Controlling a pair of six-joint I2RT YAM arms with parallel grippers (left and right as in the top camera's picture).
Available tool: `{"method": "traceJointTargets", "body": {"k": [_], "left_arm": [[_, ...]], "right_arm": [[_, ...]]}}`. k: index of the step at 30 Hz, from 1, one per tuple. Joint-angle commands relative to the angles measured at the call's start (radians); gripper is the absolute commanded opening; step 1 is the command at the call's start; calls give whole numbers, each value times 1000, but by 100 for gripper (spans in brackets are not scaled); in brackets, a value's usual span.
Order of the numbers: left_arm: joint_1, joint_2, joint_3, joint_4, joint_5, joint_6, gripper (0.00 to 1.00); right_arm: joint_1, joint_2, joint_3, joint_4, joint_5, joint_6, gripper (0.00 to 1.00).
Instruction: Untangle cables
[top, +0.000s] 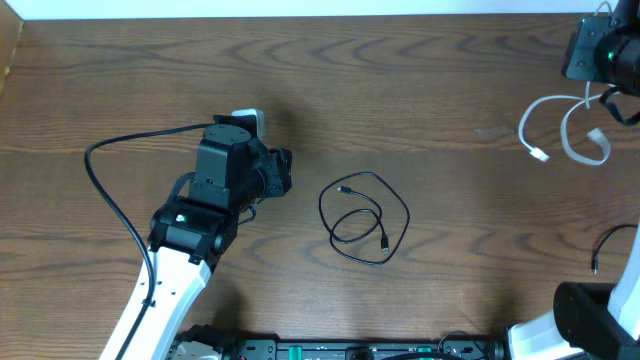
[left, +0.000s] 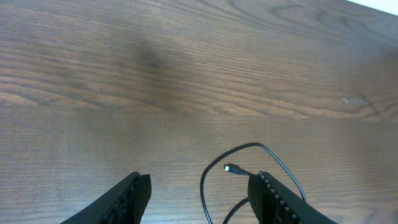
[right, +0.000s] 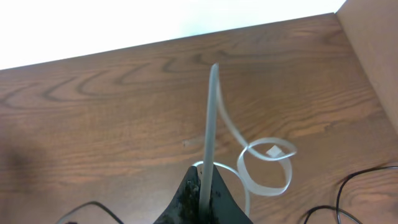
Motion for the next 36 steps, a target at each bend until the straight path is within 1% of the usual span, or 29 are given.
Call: {"method": "traceJointTargets", "body": {"k": [1,9,13,17,21,26,30,33,36], "left_arm": [[4,-7,6,0,9,2,56],[4,19,-3,-1,10,0,56],[4,39,-12,-1,10,-2,56],[4,48,-18,-1,13,1,56],[4,52,-18,-1,53,8,56],[-2,52,-18,-1,65,6,56],[-13,52,-18,0,65,7,56],[-19,52,-18,7,66,10,56],[-19,52,-18,13,66,10,56]], "right_arm": [[-18,39,5,23,-10,2,1],[-57,188,5,124,-51,-47,1],[-123,289,5,190,-31,-45,1],[-240,375,5,246,-32,-21,1],[-390,430,5,291,-63,-15,1],[-587,438,12,323,-67,-16,1],[-737,438,22,333,-129,-16,1],[-795,444,21,335,-137,-25,1],[-808,448,21,347,-137,-31,1]]}}
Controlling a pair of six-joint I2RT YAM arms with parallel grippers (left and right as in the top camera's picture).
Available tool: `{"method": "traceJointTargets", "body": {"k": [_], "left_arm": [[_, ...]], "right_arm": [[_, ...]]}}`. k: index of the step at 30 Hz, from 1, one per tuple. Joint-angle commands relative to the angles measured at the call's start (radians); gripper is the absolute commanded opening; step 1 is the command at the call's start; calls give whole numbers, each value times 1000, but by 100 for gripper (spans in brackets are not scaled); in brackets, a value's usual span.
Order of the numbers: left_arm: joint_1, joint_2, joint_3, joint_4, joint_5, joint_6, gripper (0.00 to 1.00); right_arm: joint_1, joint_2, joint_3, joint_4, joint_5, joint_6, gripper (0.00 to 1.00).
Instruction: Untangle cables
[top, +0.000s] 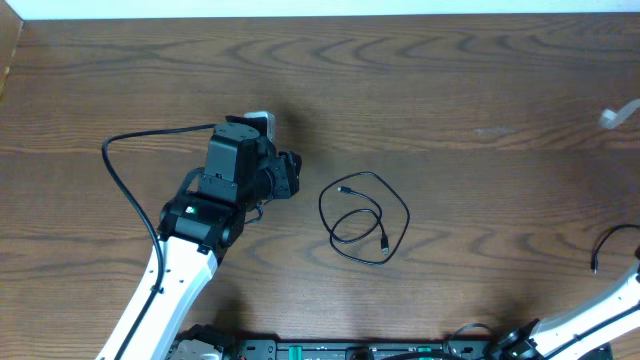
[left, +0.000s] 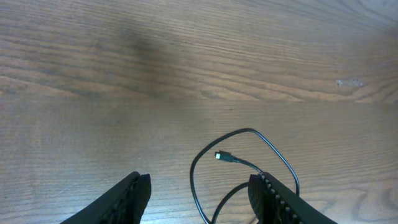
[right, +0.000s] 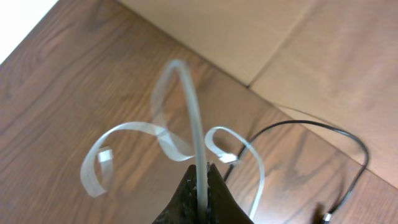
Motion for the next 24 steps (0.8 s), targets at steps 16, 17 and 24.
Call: {"method": "traceJointTargets", "body": {"k": [16,17,24], "left_arm": [[-2,4,-13,9,36,10,56],[-2,4,-13,11,38,10,56],[-2,4,-13,24,38,10,56]], "right_arm": [[41,127,23,60,15,-31,1],[41,138,23,64,18,-31,1],[39,189,23,85,38,-35,4]]}}
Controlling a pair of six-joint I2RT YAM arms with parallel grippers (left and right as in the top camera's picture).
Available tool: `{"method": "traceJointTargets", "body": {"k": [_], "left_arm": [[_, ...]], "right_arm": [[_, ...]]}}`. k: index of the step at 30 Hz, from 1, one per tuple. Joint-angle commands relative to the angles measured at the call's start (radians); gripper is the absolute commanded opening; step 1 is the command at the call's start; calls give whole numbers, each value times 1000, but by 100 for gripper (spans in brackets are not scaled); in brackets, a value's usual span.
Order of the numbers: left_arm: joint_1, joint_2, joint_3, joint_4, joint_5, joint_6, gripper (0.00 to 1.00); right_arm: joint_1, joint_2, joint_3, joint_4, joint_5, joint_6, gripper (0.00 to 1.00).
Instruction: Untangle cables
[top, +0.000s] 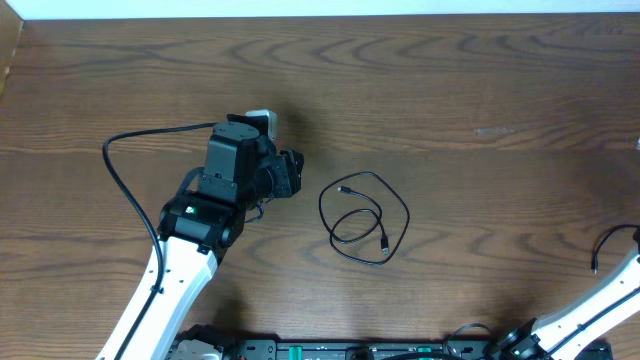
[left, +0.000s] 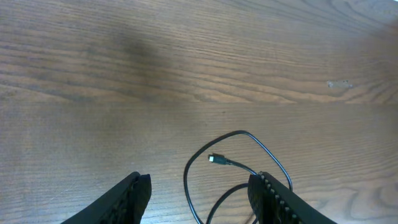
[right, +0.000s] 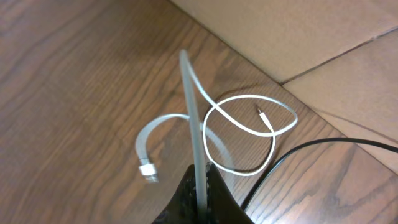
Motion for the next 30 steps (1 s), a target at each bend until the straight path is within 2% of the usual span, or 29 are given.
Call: {"method": "traceJointTargets", "body": {"k": [1,5,6,7,9,11,12,15,16,17,30], "left_arm": [[-2,4,-13,6,16,10,56],[-2,4,-13,8,16,10,56],[-2,4,-13,8,16,10,56],[-2,4,-13,8,16,10,56],[-2,4,-13,8,16,10,56],[-2,4,-13,8,17,10,56],[-2,4,-13,8,24,11,56],[-2,4,-13,6,36,14,56],[-2,4,-13,4,35,15,56],[-2,4,-13,2,36,22,56],[-2,4,-14,-50,35,74,57]], "right_arm": [[-2,6,13,5,37,-19,4],[-5,8,12,0,117,-8,3],[-7,8,12,-3,128,-4,6],[-9,8,12,-10,131,0,13],[-14,8,12,-19,129,3,36],[-15,8,12,-26,127,3,53],[-14,8,12,-34,127,2,60],[-10,8,12,-50,108,2,72],[-7,8,12,-56,88,3,81],[-4,6,12,-59,64,8,99],[40,-139,12,-156,17,112,99]]}}
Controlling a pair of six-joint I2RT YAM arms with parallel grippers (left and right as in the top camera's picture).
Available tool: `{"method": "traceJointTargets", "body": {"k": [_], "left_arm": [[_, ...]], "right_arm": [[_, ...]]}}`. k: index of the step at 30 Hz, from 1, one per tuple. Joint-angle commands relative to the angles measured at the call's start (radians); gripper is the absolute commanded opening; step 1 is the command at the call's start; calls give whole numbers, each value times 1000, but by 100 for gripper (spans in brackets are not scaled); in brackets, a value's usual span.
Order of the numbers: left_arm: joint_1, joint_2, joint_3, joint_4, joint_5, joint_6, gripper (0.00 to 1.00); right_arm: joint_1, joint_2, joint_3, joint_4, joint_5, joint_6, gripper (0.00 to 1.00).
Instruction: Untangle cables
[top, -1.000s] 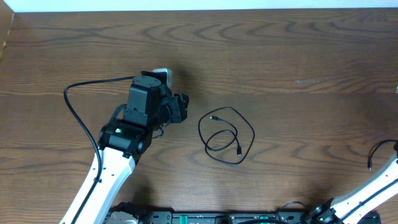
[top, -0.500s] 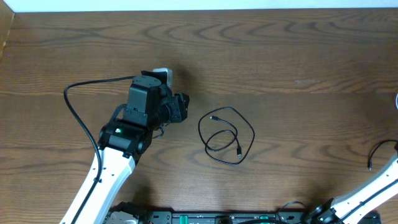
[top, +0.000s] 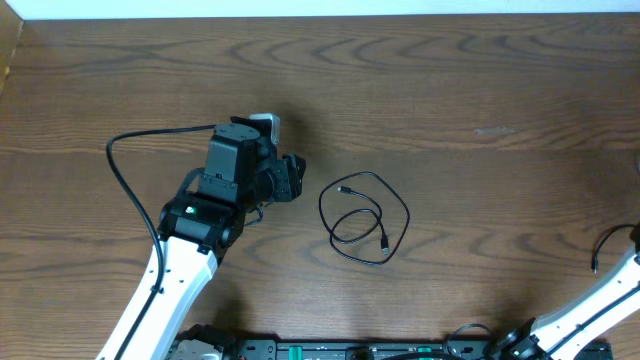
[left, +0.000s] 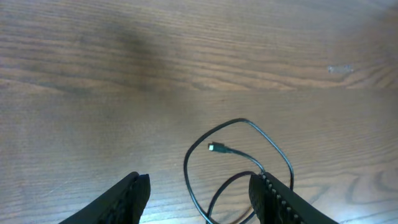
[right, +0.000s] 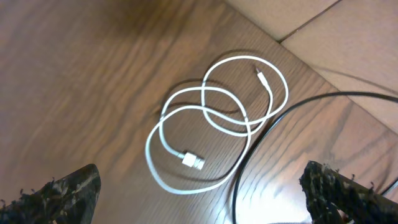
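A thin black cable lies coiled mid-table, its small plug showing in the left wrist view. My left gripper stands open just left of it, and the coil's near loop lies between the fingers. The white cable lies in loose loops on the wood near the table's right edge, its connector free. My right gripper is open above it, holding nothing. The overhead view shows neither the white cable nor the right gripper.
A thicker black lead curves beside the white cable, crossing its right loop, and shows at the overhead view's right edge. The table edge runs close behind the white cable. The left arm's own lead loops at the left.
My right gripper was shut on the white cable and held it above the table. Now it is open and the cable lies on the wood. The left gripper sits slightly closer to the black coil.
At first my right gripper held the white cable up at the table's far right. Then it had carried it beyond the overhead view, then over the table's right edge, where the cable now lies released. The left gripper stayed open, edging toward the black coil.
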Motion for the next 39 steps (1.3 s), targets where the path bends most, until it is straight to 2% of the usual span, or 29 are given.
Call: {"method": "traceJointTargets", "body": {"k": [1,6,10,18,23,30,35,39], "left_arm": [[-2,4,-14,-16,10,47,57],[-2,4,-16,-37,12,90,58],[-2,4,-27,-50,17,139,58],[-2,4,-97,-62,17,170,58],[-2,4,-166,-54,89,203,58],[-2,4,-240,-39,91,203,58],[-2,4,-277,-21,100,205,58],[-2,4,-306,30,220,241,58]], "right_arm": [[18,-114,12,-17,-35,54,99],[90,-195,12,-82,-52,54,94],[180,-245,12,-141,-18,86,94],[437,-323,12,-255,89,105,95],[586,-339,11,-336,82,105,97],[718,-339,-47,-461,3,105,99],[809,-340,-97,-452,-39,56,99],[877,-340,-151,-417,-95,-14,99]]}}
